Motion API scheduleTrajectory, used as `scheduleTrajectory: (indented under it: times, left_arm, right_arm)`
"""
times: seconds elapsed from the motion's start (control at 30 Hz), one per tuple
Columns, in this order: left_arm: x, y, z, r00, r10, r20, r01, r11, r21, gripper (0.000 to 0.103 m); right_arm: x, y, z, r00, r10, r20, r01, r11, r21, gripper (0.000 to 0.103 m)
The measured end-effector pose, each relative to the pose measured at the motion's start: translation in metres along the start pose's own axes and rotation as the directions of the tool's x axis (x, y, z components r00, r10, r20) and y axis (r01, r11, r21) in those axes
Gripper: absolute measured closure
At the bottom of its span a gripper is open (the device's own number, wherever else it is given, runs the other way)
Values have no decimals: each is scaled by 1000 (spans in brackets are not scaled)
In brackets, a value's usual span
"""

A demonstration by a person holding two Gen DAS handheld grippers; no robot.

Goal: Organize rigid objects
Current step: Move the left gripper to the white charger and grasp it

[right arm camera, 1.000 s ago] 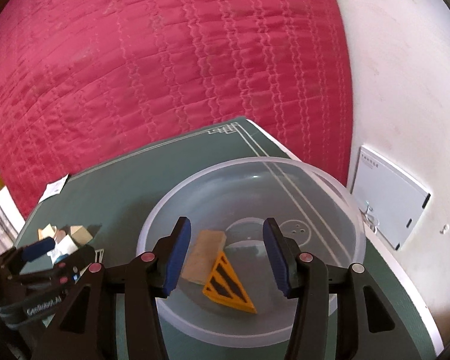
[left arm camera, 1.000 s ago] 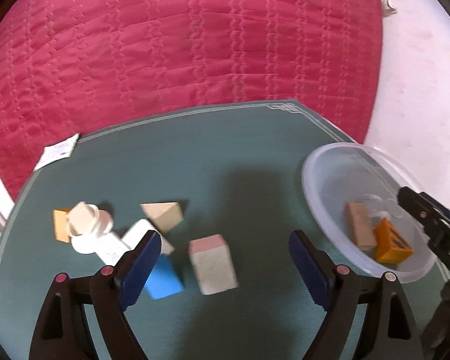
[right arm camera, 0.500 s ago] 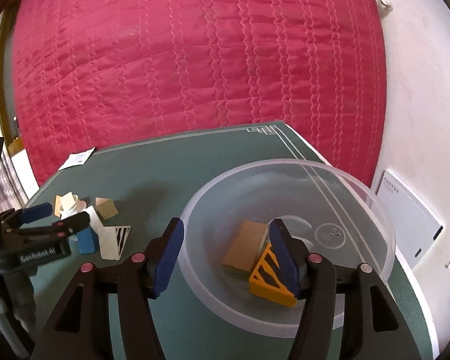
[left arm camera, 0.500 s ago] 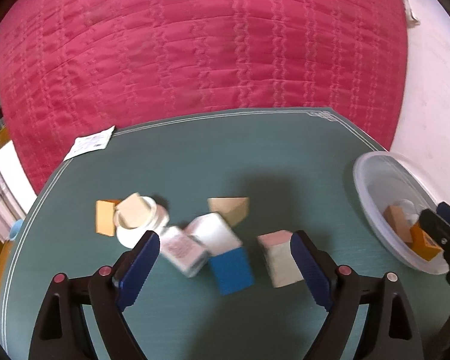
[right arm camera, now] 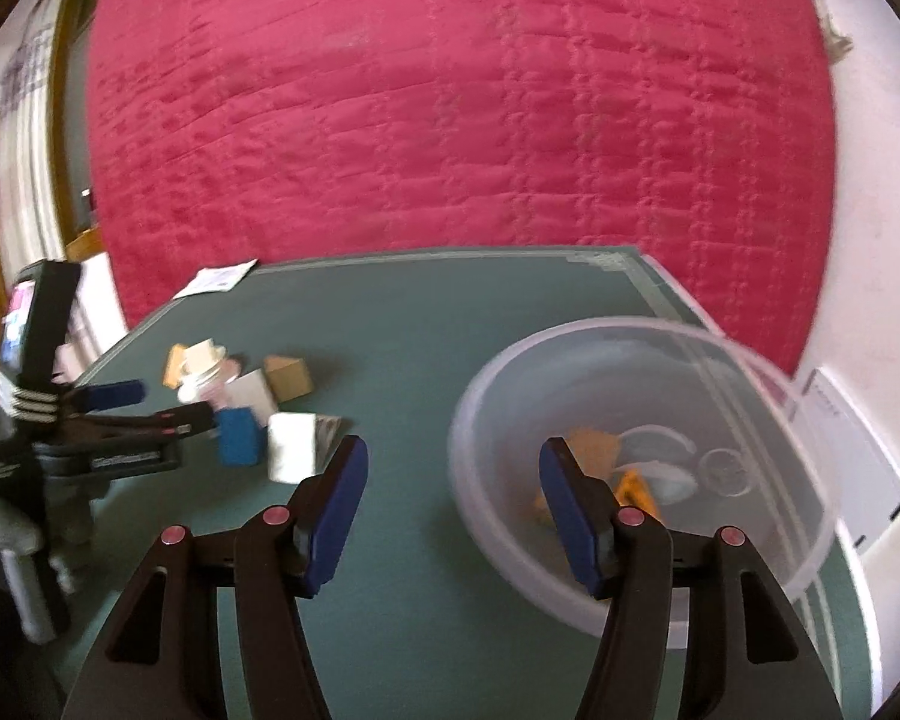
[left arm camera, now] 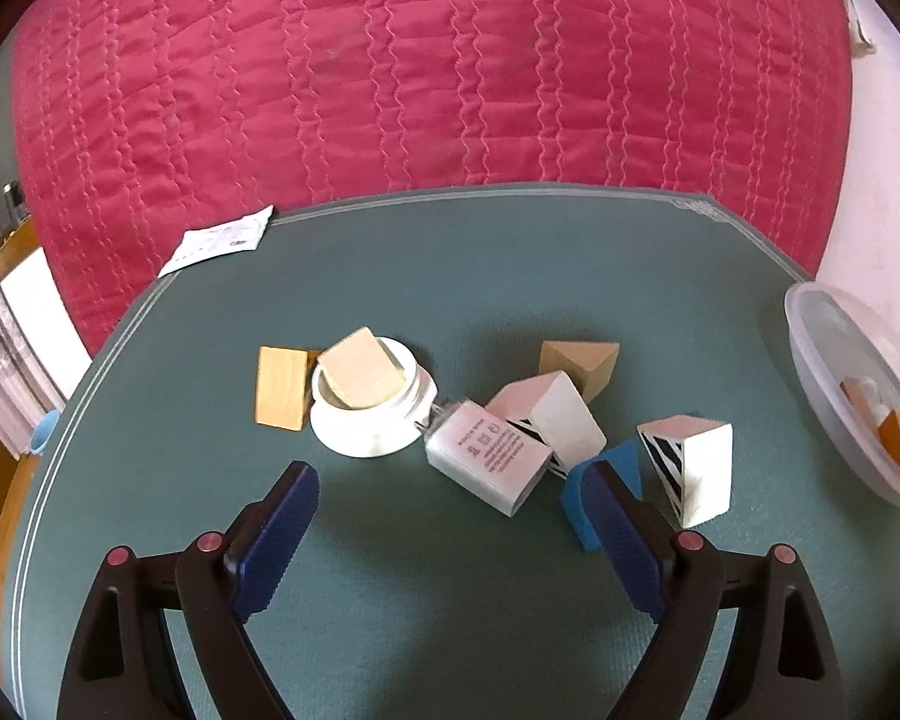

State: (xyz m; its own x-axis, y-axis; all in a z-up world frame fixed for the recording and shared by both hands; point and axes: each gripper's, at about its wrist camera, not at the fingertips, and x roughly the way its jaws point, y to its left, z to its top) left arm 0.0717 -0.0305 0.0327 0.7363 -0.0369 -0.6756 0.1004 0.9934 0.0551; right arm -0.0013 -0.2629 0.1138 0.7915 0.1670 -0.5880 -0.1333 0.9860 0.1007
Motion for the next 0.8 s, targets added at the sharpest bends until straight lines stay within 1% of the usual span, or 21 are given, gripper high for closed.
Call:
scheduleTrajectory:
  times: [0.07,0.17,0.27,0.43,0.57,0.63,0.67,0.73,0.8]
  left_arm:
    - [4,-1,-2,1000,-5,-18,6,1000,4,11]
    - [5,-1,-3,1000,-10,-30,10,1000,-1,11]
    - [7,1,-3,999,-8,-38,8,1000,-7,11]
    - [13,6,4,1000,-2,-31,1,1000,-15,10]
    - [18,10,8,1000,0,-21,0,1000,10,11]
    - [19,11,9,1000,-19,-22,19,1000,15,15]
    - [20,12,9,999,-40,-24,40,999,12,16]
    - [20,12,8,997,-66,-26,67,998,9,24]
    - [19,11,7,996,-89,-26,90,996,15,28]
  right_arm:
    - [1,4,-2,1000,27,-12,-27,1000,-14,42]
    - [0,9,-4,999,44,-16,-45,998,-33,42]
    - [2,9,-5,998,62,-32,-63,998,-29,42]
    - [3,12,-7,996,77,-42,-79,996,-35,42]
    - [4,14,-7,995,85,-48,-88,995,-43,42]
    - [4,14,-7,995,90,-51,-92,995,-44,42]
    - [5,15,-7,994,92,-52,-94,995,-45,42]
    - [5,15,-7,994,96,-56,-99,994,-45,42]
    - [5,15,-7,993,99,-59,-101,994,-45,42]
